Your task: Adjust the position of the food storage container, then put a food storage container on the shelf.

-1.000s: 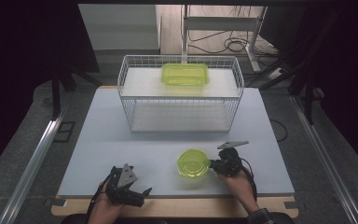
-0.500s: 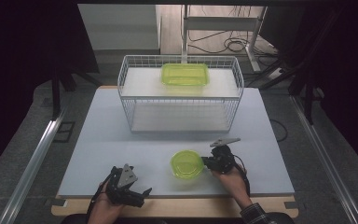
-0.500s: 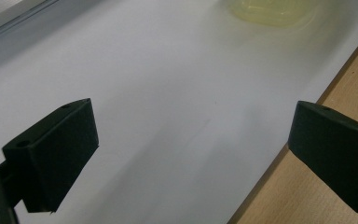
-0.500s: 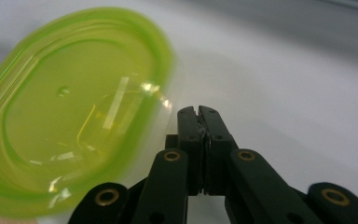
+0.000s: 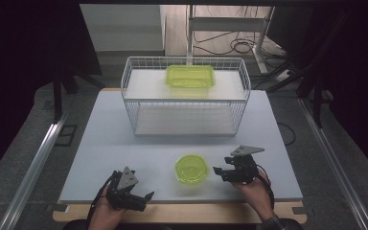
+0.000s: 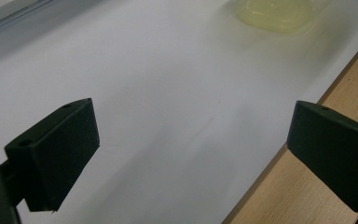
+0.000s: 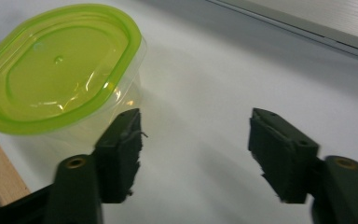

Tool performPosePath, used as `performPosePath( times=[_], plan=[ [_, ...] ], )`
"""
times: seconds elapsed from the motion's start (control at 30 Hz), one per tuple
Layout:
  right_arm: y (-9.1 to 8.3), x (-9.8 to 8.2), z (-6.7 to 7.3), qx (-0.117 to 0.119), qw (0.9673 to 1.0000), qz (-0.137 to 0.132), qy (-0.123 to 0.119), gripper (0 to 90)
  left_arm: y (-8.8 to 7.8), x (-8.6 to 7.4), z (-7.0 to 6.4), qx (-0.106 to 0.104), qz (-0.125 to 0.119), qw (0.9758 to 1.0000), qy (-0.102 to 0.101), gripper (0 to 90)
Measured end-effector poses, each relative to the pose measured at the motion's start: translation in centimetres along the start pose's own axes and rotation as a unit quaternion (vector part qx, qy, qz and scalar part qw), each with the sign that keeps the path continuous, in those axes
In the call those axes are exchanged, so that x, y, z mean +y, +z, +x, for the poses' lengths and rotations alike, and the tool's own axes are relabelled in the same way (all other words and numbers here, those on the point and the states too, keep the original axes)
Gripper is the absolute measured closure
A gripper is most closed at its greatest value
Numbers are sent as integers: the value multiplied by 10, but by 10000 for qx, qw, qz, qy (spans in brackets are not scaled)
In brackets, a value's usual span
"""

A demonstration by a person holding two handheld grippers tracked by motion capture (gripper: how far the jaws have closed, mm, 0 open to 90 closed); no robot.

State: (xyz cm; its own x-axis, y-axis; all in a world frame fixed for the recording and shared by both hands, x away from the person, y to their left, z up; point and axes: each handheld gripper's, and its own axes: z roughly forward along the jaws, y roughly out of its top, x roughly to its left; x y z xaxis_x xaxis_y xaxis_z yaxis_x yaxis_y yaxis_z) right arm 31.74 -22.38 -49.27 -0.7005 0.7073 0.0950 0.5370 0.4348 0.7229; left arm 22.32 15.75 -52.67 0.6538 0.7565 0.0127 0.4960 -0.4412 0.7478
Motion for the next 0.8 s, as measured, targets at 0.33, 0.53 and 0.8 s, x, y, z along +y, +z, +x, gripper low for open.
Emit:
performPosePath(
  times=[0.33, 0.53, 0.8],
  plan=[
    [-8, -14, 2, 4, 9998, -53, -187, 126, 2, -1, -1, 45, 25, 9999, 107, 18],
    [-7, -18, 0, 38, 9999, -67, -72, 56, 2, -1, -2, 48, 31, 9999, 133, 18],
    [-7, -17, 0, 69, 9999, -36, -67, 45, 2, -1, -2, 45, 38, 9999, 154, 18]
  ],
)
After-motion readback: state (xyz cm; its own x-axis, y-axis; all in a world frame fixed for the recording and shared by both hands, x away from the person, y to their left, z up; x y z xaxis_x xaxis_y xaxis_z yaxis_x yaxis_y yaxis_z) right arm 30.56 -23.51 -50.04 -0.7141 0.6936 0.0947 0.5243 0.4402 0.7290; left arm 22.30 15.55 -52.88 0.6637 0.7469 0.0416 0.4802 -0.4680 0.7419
